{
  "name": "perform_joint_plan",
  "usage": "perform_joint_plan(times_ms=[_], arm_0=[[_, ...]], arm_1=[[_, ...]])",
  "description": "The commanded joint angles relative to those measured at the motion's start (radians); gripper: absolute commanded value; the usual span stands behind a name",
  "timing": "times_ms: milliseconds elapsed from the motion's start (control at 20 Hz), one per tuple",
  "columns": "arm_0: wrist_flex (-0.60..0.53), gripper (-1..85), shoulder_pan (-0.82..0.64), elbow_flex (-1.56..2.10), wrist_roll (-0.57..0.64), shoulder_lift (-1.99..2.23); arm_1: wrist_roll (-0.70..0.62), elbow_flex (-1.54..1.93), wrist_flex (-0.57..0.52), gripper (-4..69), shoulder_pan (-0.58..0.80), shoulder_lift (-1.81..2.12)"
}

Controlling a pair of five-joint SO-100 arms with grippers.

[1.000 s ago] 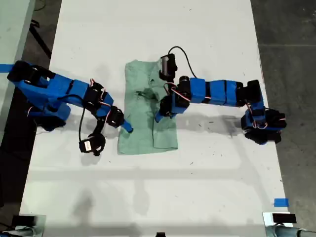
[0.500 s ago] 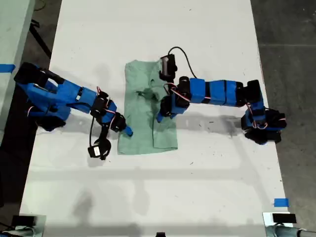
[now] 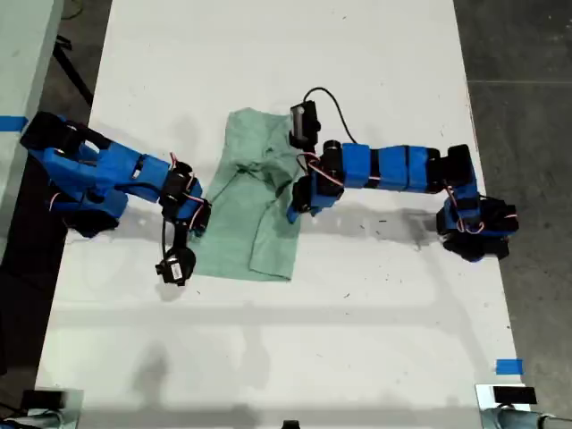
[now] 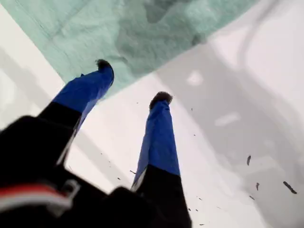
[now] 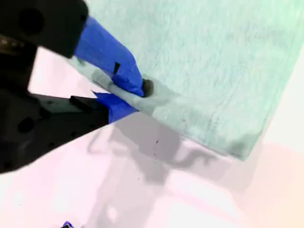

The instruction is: Fold t-shirt

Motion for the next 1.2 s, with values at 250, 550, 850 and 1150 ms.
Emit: perform_joint_plan(times_ms=[250,550,850,1150], arm_0=[[0.15,0.0,-0.048,-0.506,0.057,-0.245],[0.227,0.0,-0.012,-1.008,0.12,-0.643],[0.29,30.9,-0.057,-1.088,0.184,-0.723],[0.517,32.8,-0.077,-1.054,0.27,-0.322]], arm_1=[[0.014,-0.009,0.009,20.9,0.0,0.095],[0.017,0.005,0.032,20.9,0.009,0.147],[0.018,0.107,0.034,20.8,0.031,0.244],[0.02,0.233,0.032,20.2,0.015,0.377]])
